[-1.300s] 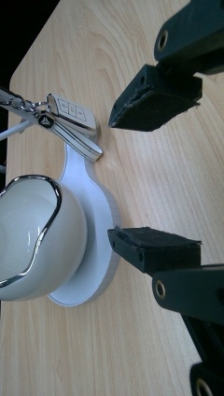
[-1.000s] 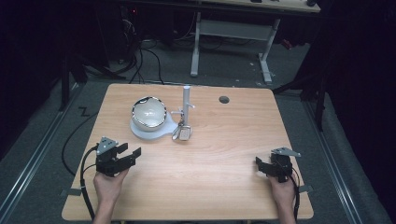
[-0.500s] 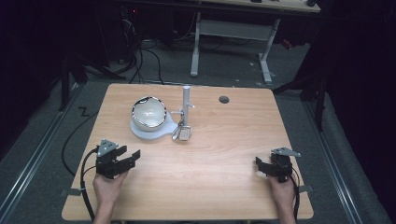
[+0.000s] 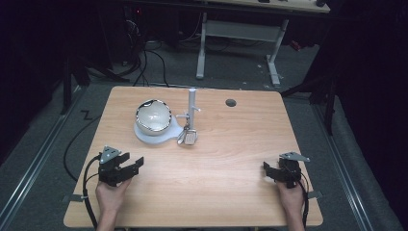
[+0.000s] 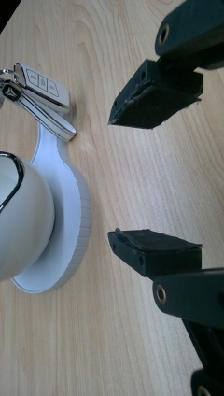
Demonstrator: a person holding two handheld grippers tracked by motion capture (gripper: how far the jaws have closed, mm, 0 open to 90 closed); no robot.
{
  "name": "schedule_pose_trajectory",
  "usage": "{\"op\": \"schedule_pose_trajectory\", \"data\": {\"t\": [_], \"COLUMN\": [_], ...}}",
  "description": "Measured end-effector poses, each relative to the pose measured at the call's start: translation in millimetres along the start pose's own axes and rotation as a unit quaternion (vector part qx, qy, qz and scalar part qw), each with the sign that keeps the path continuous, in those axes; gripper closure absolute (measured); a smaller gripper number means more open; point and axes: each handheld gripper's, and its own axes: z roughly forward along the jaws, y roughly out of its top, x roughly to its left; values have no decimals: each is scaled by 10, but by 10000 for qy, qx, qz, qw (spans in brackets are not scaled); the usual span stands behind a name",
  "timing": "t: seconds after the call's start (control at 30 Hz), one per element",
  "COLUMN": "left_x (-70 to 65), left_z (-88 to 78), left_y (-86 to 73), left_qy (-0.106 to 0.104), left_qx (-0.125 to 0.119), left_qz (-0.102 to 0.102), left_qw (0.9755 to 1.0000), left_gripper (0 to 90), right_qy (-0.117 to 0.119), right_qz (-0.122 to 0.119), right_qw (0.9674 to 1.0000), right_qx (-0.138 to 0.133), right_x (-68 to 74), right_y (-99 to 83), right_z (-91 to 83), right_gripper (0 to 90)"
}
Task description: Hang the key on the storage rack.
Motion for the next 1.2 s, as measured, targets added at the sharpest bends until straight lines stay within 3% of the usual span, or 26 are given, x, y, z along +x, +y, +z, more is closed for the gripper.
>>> {"op": "schedule_pose_trajectory", "data": {"t": [0.73, 1.2], "left_x": [10, -22], "left_z": [90, 183], "left_y": [-109, -187], "left_qy": [78, 149], "left_qx": [122, 330], "left_qz": [-50, 36], "left_qw": [9999, 9993], "left_gripper": [377, 374], "right_qy": [-1, -3], "right_qz": [-2, -5], "right_qw": [10000, 10000], "right_qx": [0, -2], "right_x": [0, -1], "right_y": [0, 0], "right_z": [0, 0], "right_gripper": [279, 279]}}
